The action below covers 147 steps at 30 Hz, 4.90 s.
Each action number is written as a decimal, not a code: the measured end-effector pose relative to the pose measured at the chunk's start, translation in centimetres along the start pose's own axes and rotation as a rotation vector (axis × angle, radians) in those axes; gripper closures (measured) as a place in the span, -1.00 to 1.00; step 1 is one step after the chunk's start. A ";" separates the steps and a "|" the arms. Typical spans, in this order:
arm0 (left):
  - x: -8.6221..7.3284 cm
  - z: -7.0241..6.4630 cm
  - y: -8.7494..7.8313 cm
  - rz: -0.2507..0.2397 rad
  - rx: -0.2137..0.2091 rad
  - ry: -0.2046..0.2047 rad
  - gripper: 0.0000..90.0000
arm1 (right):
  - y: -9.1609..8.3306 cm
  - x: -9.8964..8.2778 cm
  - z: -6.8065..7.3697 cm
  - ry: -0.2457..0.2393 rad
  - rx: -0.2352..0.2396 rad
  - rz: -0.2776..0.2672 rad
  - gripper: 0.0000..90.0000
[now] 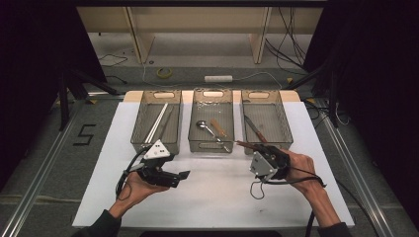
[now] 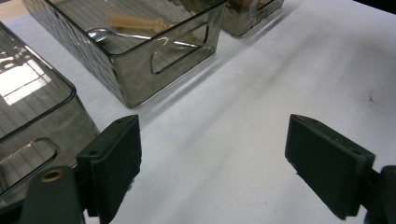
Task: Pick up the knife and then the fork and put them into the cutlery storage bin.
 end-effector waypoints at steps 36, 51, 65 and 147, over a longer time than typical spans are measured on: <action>-1.9 -0.5 -2.2 -0.125 0.065 -0.035 -0.65 | 7.5 -4.1 -5.8 0.424 -0.031 0.369 0.81; -2.1 -0.8 -2.2 -0.146 0.074 -0.026 -0.65 | 8.9 -4.9 -6.2 0.541 0.019 0.435 0.81; -2.1 -0.8 -2.7 -0.177 0.079 -0.024 -0.65 | 10.3 -5.0 -6.2 0.625 0.093 0.508 0.81; -2.1 -0.9 -2.4 -0.171 0.061 -0.036 -0.65 | 4.2 -1.6 -4.1 1.105 0.398 0.053 -0.33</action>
Point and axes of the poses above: each handheld gripper's, and its own axes: y roughly forward along the jaws, x roughly out of its top, z roughly to its left, the point moved 1 cm from there along y, roughly forward along the jaws, and after that the axes turned 9 degrees about -x, right-handed, at the moved point
